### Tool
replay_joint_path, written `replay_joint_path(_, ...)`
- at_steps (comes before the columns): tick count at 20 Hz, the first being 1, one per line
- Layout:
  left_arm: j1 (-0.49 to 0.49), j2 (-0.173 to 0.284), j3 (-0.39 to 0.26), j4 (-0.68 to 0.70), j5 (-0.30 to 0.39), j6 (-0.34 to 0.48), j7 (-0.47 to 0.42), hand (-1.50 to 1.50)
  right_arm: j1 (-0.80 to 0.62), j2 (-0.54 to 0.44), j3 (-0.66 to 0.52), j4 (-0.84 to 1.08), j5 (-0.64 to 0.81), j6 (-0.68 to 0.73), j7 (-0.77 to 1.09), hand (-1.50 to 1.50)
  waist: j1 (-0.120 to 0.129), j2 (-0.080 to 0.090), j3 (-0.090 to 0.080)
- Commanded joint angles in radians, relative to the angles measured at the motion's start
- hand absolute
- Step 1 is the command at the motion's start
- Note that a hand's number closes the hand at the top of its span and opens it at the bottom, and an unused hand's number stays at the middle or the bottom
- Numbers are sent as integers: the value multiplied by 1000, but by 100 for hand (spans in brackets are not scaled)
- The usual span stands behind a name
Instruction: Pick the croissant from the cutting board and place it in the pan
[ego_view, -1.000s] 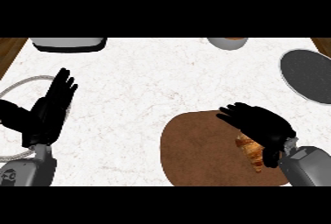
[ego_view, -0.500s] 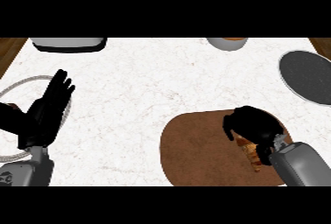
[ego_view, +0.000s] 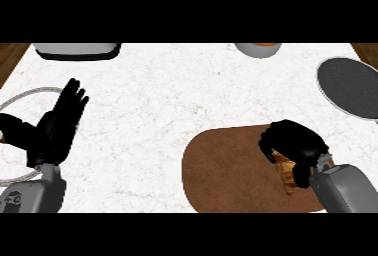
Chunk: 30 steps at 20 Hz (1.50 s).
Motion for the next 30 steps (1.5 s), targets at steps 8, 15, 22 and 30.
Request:
replay_joint_path(8,53,-2,7,-44,0,-7,-11,0,74,43,-272,-182,-47,-98,226,150,-6,0,9)
replay_joint_path(15,81,-12,8,-65,7,-8,-6,0,32,19,-370,-492,-70,-131,276,150,-11,-5,8)
replay_joint_path(22,-32,-9,26,54,-9,-26,-29,0,-169,-35,-521,-432,-194,42,351,150,2,7,8)
replay_joint_path(30,39,-32,-5,-32,-17,-28,-12,0,-252,-166,-721,-57,-221,-152,226,150,21,11,9)
